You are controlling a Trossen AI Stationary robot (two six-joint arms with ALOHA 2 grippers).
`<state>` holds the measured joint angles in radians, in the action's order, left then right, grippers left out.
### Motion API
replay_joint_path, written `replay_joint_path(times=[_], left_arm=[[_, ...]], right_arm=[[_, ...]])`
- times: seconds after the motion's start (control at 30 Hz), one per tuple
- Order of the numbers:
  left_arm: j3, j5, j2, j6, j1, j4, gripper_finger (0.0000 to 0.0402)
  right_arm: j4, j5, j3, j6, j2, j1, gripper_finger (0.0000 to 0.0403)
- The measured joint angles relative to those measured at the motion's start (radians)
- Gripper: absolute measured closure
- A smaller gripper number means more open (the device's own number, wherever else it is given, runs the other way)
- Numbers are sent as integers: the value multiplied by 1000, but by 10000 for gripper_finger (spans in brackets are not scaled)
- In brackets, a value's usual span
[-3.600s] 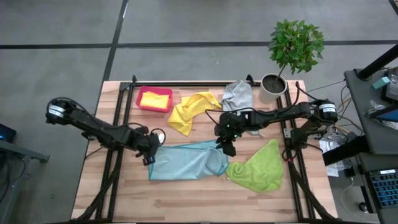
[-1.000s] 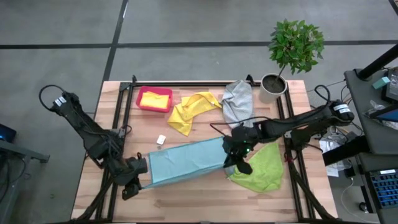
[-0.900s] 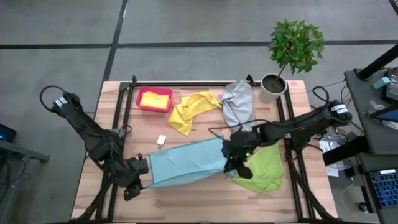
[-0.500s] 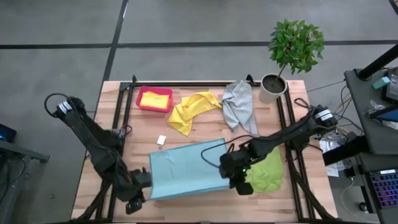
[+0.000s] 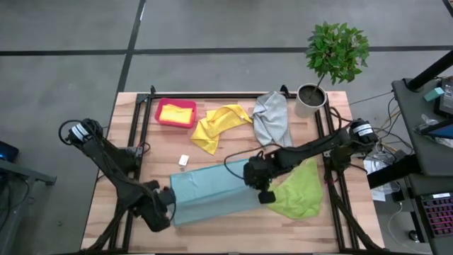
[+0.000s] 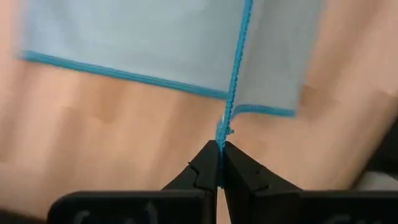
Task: Fold microfiber towels
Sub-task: Fold the light blue microfiber cloth
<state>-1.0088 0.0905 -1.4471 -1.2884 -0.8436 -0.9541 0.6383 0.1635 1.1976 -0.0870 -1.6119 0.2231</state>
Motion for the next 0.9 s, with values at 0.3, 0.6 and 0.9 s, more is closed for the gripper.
replay_joint_path(times=[0.3, 0.6, 0.9], left_arm=[[2, 57, 14, 15, 61, -160, 401], [44, 128, 12, 76, 142, -190, 401], [139, 128, 11, 100, 198, -171, 401]], right_arm=[[-14, -37, -2, 94, -44, -119, 394], [-14, -105, 0, 157, -69, -198, 394], [-32, -107, 0, 191, -79, -213, 394]])
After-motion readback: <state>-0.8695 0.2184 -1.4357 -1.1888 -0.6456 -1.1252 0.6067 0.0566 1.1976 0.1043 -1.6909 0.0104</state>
